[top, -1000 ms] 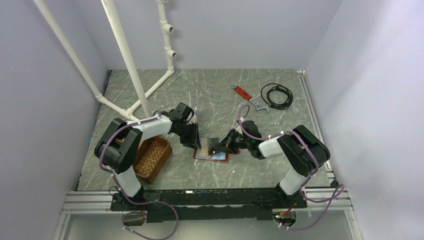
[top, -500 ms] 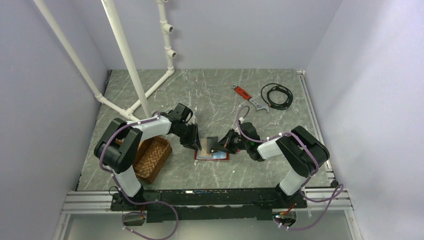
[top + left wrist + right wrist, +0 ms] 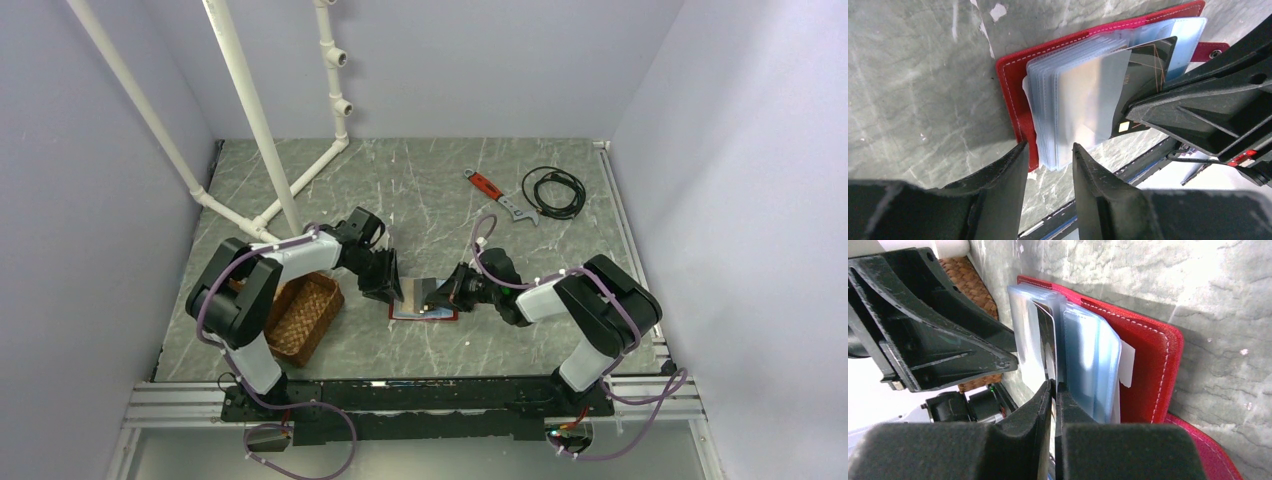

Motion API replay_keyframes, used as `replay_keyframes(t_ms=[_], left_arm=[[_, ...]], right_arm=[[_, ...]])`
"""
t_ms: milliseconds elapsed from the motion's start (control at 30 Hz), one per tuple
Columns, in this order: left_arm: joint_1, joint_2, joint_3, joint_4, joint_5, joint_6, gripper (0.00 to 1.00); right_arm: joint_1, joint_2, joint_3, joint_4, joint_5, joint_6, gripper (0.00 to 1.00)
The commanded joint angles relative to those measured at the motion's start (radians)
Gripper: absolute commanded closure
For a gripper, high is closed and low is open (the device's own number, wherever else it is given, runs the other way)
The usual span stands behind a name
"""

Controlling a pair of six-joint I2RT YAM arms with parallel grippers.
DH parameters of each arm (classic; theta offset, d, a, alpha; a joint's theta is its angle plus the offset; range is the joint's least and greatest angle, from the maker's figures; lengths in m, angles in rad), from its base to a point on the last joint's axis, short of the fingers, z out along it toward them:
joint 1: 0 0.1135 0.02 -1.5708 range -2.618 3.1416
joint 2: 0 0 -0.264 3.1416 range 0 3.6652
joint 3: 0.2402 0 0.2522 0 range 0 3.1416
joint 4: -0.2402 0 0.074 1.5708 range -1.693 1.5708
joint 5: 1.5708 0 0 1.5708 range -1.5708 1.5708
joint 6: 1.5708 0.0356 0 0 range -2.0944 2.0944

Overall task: Put the credit cards into the card holder
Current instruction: Insert the credit card into the card holder.

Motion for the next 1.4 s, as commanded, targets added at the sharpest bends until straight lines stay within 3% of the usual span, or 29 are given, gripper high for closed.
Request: replay_keyframes(t_ms=[0, 267, 500, 633, 1000, 1167, 1367], left_arm=[[0.016, -0.07, -0.002, -0.038, -0.006, 0.014, 0.57], [0.034, -0.065, -0.014, -0.038, -0.018, 0.026, 0.57], [0.033, -0.029, -0.02, -0.033, -0.041, 0.045, 0.69], [0.031, -0.013, -0.03, -0.006, -0.014, 0.037, 0.75], [0.002, 0.006, -0.003, -0.004, -0.003, 0.027, 0.75], [0.0, -0.001, 0.003, -0.013, -0.001, 0.029, 0.75], [-0.019, 0.005, 0.004, 0.002, 0.015, 0.013, 0.75]], right_arm=[[0.012, 0.022, 0.001, -0.126, -0.009, -0.087, 0.92], [0.012, 0.001, 0.052, -0.22, -0.004, -0.171, 0.82], [0.015, 0.035, 0.098, -0.229, -0.022, -0.189, 0.8], [0.031, 0.046, 0.116, -0.225, -0.028, -0.19, 0.73], [0.099, 0.028, 0.218, -0.327, -0.002, -0.252, 0.59], [0.125, 0.01, 0.265, -0.409, 0.031, -0.3, 0.45], [0.191, 0.052, 0.396, -0.544, 0.075, -0.323, 0.44]])
